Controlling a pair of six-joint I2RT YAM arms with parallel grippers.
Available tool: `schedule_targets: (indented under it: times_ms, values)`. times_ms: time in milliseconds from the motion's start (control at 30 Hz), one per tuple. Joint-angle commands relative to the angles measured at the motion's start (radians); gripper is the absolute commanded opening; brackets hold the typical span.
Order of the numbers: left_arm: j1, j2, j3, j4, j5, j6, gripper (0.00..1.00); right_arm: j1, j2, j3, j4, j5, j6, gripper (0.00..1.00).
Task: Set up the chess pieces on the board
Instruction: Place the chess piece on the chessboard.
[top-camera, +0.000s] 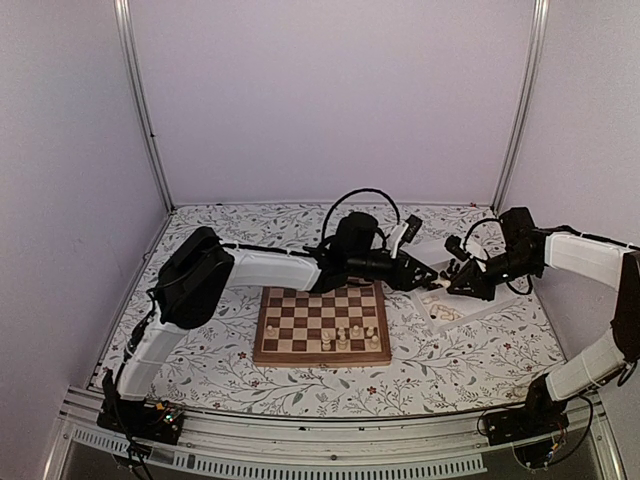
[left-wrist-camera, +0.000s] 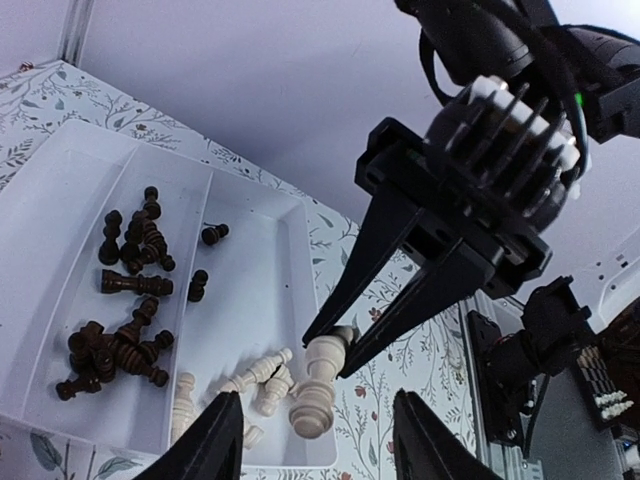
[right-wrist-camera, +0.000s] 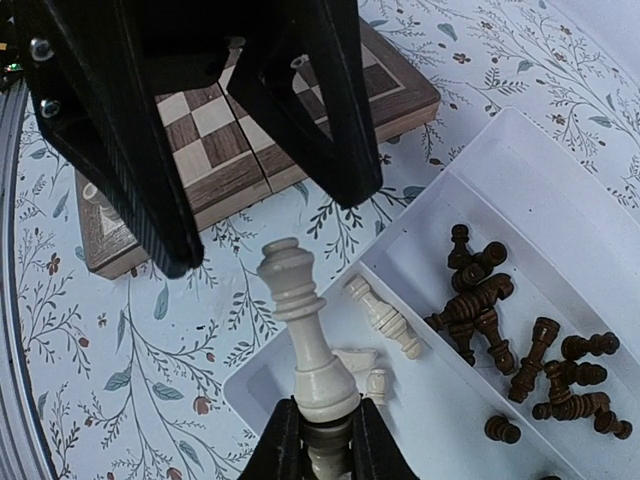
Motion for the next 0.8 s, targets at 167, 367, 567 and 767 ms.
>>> schedule_targets:
  times_ms: [167,367,567,767]
  values:
    - [-0.02,0.038,0.049,0.011,0.059,-0.032,0.5,0.01,-0.032,0.014,-0.015,-0.04,0.008,0.11]
    - [-0.021,0.057,0.078,-0.009,0.081,-0.038,0.42,0.013,-0.035,0.014,-0.014,-0.048,0.014,0.12]
    - [-0.022,0.08,0.118,-0.033,0.089,-0.042,0.38,0.014,-0.046,0.009,-0.018,-0.05,0.017,0.12]
    - [-0.022,0.098,0.143,-0.051,0.096,-0.05,0.36,0.014,-0.049,0.003,-0.012,-0.05,0.021,0.12]
